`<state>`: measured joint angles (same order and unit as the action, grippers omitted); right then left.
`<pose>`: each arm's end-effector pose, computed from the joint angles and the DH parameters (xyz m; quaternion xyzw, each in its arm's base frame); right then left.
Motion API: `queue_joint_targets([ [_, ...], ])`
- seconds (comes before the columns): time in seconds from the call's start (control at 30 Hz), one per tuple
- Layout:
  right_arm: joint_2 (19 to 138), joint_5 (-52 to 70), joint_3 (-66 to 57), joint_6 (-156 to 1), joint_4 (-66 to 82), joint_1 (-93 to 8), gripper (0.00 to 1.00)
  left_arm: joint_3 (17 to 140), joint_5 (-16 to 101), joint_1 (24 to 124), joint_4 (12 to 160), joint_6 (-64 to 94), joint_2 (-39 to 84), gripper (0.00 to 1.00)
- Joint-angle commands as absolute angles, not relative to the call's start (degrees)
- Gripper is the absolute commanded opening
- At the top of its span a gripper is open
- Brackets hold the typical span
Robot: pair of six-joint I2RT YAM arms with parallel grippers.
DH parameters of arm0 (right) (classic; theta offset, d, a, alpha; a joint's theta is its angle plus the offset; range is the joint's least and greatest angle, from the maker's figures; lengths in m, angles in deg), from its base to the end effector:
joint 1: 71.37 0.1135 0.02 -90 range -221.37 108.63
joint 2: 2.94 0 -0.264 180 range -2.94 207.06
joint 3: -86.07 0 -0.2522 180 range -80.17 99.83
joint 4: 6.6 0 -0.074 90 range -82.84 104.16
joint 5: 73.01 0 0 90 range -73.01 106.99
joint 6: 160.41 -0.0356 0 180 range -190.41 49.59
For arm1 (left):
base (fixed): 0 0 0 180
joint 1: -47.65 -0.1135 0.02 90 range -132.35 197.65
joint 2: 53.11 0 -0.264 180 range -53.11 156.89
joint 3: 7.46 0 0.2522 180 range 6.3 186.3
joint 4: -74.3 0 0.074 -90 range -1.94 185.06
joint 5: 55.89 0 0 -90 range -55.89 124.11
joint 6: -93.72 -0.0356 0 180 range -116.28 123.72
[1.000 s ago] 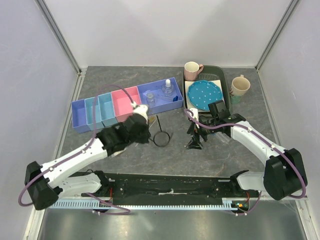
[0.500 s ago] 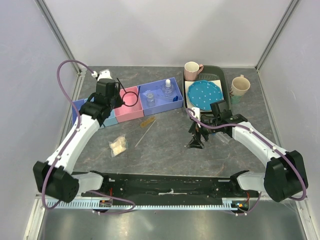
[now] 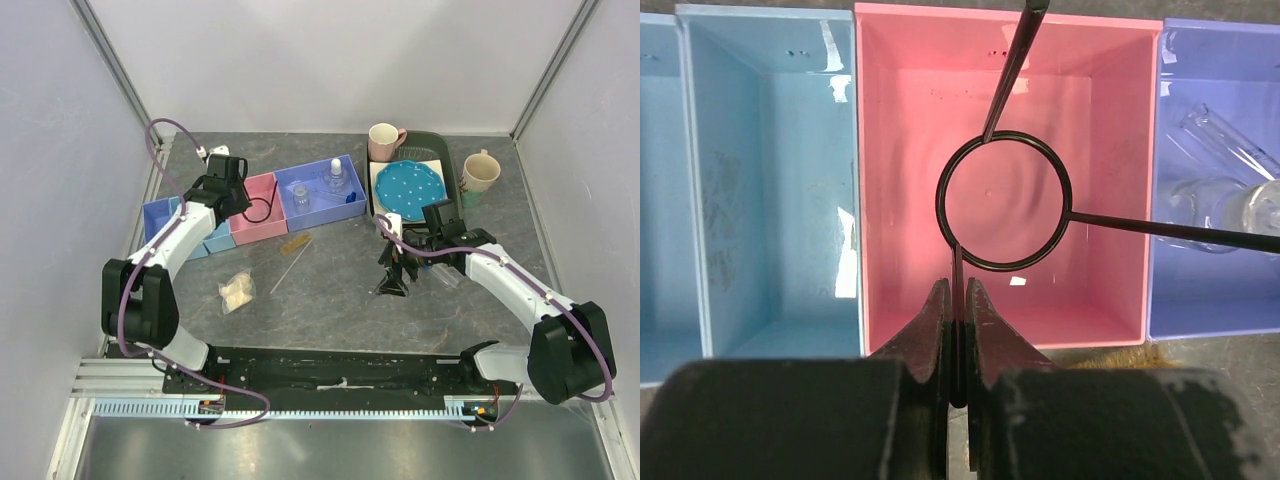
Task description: Organize the chemistry lab equipment
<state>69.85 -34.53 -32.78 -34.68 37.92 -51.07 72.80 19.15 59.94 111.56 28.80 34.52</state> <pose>0.2177 0.1103 0.2349 -0.5164 0.7013 0.3768 0.3156 0.3306 -0.0626 0.2688 -0.1518 0.9035 -0.0087 0.4007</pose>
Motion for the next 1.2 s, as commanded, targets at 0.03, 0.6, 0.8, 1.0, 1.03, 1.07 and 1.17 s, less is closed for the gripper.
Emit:
queue_joint_targets([
  [0.03, 68.77, -36.09, -32.62, -34.99, 36.43, -51.68, 0.95, 75.65, 21.01, 59.25, 105.46, 25.96, 38.11, 0.02],
  [0.6, 70.97, -35.92, -28.85, -34.81, 37.92, -52.03, 0.96, 78.72, 30.23, 58.37, 114.59, 20.51, 28.64, 0.68],
  [0.8, 72.90, -34.69, -26.30, -35.60, 38.54, -52.03, 0.97, 75.92, 42.27, 58.37, 119.70, 20.77, 20.13, 0.80],
  [1.0, 73.96, -33.81, -25.24, -36.48, 39.15, -52.03, 0.96, 72.66, 56.26, 62.05, 122.58, 22.18, 13.60, 0.78],
  [1.03, 74.05, -33.81, -25.24, -36.57, 39.06, -52.12, 0.97, 72.74, 55.65, 63.63, 123.12, 21.74, 13.08, 0.78],
  [1.07, 74.48, -33.81, -25.15, -36.83, 39.06, -52.03, 0.96, 72.74, 54.78, 67.13, 123.91, 21.56, 13.16, 0.78],
  [1.17, 75.01, -33.63, -24.98, -37.36, 38.63, -52.12, 0.96, 71.78, 50.65, 73.12, 125.76, 20.86, 14.91, 0.76],
])
